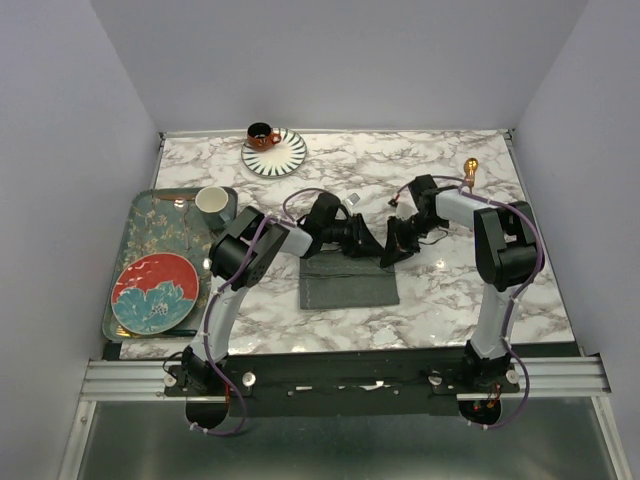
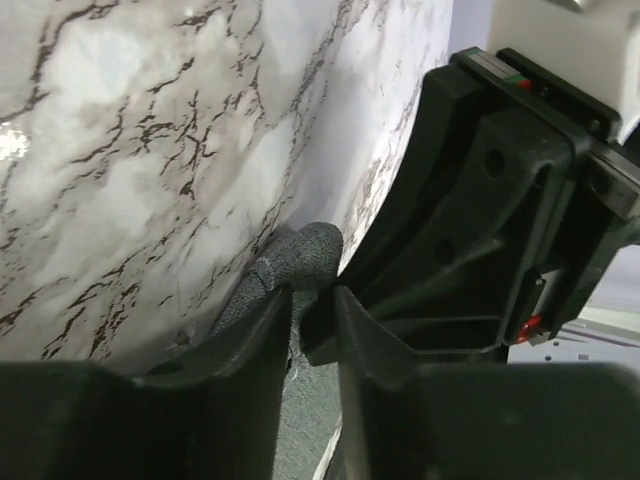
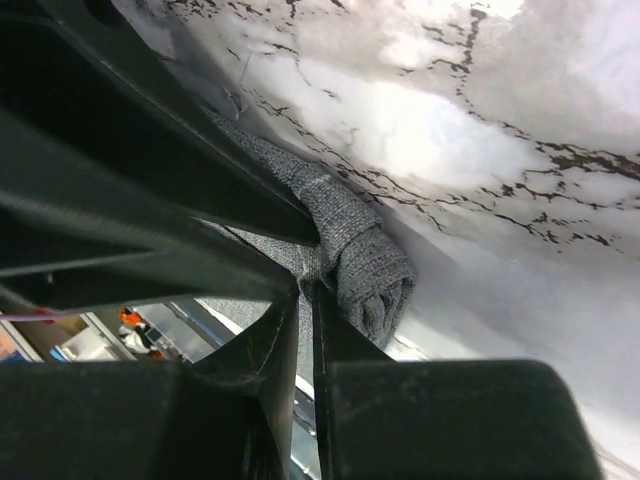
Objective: Fold the napkin into a case and place the utensils inside
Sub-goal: Smooth out the 2/3-rectangle-folded napkin at the center of the board.
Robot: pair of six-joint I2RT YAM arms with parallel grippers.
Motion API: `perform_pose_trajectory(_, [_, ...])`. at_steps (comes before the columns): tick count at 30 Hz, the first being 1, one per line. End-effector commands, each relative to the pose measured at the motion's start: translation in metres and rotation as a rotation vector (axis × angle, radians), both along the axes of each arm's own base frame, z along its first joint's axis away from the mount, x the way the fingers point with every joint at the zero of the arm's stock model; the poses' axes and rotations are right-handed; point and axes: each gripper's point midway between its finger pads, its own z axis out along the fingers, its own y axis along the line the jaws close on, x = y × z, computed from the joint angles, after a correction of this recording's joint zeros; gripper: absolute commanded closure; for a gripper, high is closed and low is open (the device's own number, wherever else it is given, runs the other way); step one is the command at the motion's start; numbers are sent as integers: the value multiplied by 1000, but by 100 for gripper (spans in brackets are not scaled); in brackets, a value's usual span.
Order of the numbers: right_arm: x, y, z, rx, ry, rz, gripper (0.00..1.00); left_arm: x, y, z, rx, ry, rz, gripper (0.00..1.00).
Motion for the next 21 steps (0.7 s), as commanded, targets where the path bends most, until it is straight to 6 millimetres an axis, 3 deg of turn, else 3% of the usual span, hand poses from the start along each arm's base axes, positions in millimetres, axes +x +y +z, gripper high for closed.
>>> perform_pose_trajectory(1, [-7,-17,-32,-141,45,-27,83,-12,19,-7,28,4,-47,56])
perform_pose_trajectory(3, [-9,-19,-33,-152,52,-35,84,-19,25,5,8,-28,-80,53])
perform_pose_trajectory(4, [-11,-20,-34,-160,56,-35,85,-20,28,22,-10,-55,-89,53])
perform_pose_trajectory(7, [-13,-22,-36,-172,64,-42,85,-31,49,26,-3,-44,-99,52])
perform_pose_trajectory(12, [-15,-24,-39,-186,67,-47,86,-38,93,-4,42,44,-51,52])
perform_pose_trajectory(17, [-15,-28,-41,-207,59,-49,87,-43,118,-37,70,90,-45,52])
perform_pose_trajectory(21, [-16,-28,-42,-211,60,-45,87,-38,122,-28,17,110,-36,52])
